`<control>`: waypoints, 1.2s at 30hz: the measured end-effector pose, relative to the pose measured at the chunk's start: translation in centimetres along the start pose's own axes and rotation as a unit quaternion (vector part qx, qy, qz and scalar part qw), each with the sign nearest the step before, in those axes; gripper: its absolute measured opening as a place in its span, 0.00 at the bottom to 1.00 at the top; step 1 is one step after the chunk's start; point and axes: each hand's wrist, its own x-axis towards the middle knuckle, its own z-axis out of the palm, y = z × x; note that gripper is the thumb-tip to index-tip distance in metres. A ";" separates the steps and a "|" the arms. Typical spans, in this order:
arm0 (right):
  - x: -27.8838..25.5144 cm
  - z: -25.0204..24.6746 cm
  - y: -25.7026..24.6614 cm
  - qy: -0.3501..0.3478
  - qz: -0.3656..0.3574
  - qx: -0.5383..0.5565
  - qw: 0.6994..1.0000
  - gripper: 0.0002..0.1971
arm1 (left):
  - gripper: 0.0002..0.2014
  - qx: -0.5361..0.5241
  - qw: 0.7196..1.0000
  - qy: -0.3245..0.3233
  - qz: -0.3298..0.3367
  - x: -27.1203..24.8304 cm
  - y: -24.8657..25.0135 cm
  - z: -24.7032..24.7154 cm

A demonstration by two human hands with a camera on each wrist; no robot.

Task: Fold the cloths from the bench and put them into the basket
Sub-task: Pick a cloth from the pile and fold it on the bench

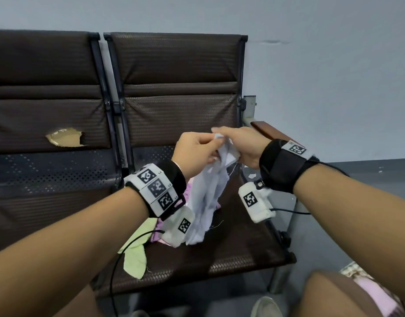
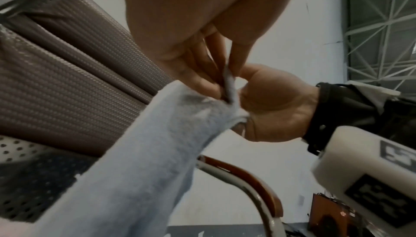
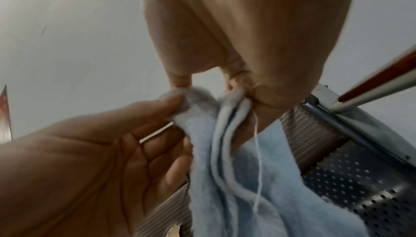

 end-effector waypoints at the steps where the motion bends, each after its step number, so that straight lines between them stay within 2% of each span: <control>1: -0.1 -0.1 0.2 0.003 -0.002 -0.016 1.000 0.14 | 0.11 -0.010 1.000 -0.014 -0.021 -0.1 -0.1 -0.2; 2: -0.1 -0.3 0.4 0.008 -0.002 -0.029 1.000 0.08 | 0.11 -0.033 0.998 -0.015 -0.047 -0.1 -0.4 -0.5; 3: -0.1 -0.4 0.6 0.009 -0.002 -0.036 0.999 0.08 | 0.11 -0.060 0.996 0.007 -0.068 0.0 -0.5 -0.9; 5: 0.0 -0.8 0.8 -0.018 -0.006 -0.048 0.999 0.12 | 0.09 -0.069 0.990 0.088 -0.083 0.8 -1.2 -1.7; 7: -0.4 -1.0 0.7 -0.067 -0.028 -0.078 0.994 0.14 | 0.12 -0.038 0.988 0.117 -0.097 1.3 -1.7 -2.2; 8: -0.5 -1.1 0.6 -0.089 -0.040 -0.095 0.991 0.14 | 0.14 -0.035 0.989 0.095 -0.112 1.4 -1.9 -2.2; 10: -0.5 -1.2 0.5 -0.118 -0.066 -0.124 0.983 0.15 | 0.11 -0.072 0.986 0.001 -0.152 1.2 -1.8 -2.3; 12: -0.3 -1.6 0.4 -0.128 -0.087 -0.149 0.977 0.17 | 0.18 -0.152 0.966 -0.103 -0.180 1.3 -2.1 -2.7; 14: 0.0 -2.3 0.5 -0.112 -0.103 -0.199 0.968 0.10 | 0.23 -0.195 0.951 -0.144 -0.191 1.7 -2.4 -3.3; 15: 0.2 -2.9 0.6 -0.097 -0.105 -0.247 0.958 0.04 | 0.22 -0.190 0.953 -0.139 -0.188 2.1 -2.6 -3.4; 16: 0.4 -3.6 0.7 -0.074 -0.101 -0.316 0.940 0.07 | 0.19 -0.166 0.963 -0.115 -0.178 2.5 -2.7 -3.5; 17: 0.8 -4.5 1.0 -0.049 -0.095 -0.394 0.913 0.12 | 0.17 -0.128 0.975 -0.077 -0.163 3.0 -3.0 -3.4; 19: 1.4 -5.8 1.6 0.001 -0.086 -0.516 0.852 0.15 | 0.16 -0.016 0.993 -0.010 -0.116 4.0 -3.6 -3.3; 20: 1.6 -6.3 1.8 0.022 -0.086 -0.545 0.834 0.15 | 0.17 0.031 0.995 0.008 -0.094 4.6 -3.9 -3.1; 21: 2.0 -6.9 2.2 0.046 -0.091 -0.551 0.828 0.14 | 0.18 0.057 0.995 0.023 -0.081 5.1 -4.0 -2.9; 23: 2.6 -7.7 2.5 0.115 -0.111 -0.500 0.851 0.10 | 0.17 0.044 0.995 0.057 -0.070 5.9 -3.6 -2.5; 25: 3.3 -8.2 2.6 0.195 -0.146 -0.385 0.890 0.08 | 0.13 0.000 0.994 0.097 -0.055 6.7 -3.0 -2.3; 27: 3.7 -8.2 2.3 0.237 -0.175 -0.285 0.912 0.09 | 0.06 -0.038 0.993 0.107 -0.033 7.4 -2.2 -2.4; 29: 3.7 -7.7 1.9 0.237 -0.200 -0.216 0.926 0.09 | 0.05 -0.066 0.993 0.094 -0.014 7.6 -1.8 -2.8; 32: 3.2 -7.0 2.2 0.212 -0.214 -0.159 0.940 0.17 | 0.11 -0.090 0.992 0.079 -0.028 7.0 -2.4 -3.4; 34: 2.7 -6.9 3.8 0.195 -0.189 -0.161 0.949 0.20 | 0.15 -0.078 0.994 0.048 -0.066 5.7 -3.5 -3.4; 36: 2.2 -6.8 6.2 0.170 -0.131 -0.177 0.961 0.20 | 0.16 -0.055 0.990 -0.021 -0.130 3.9 -5.1 -3.0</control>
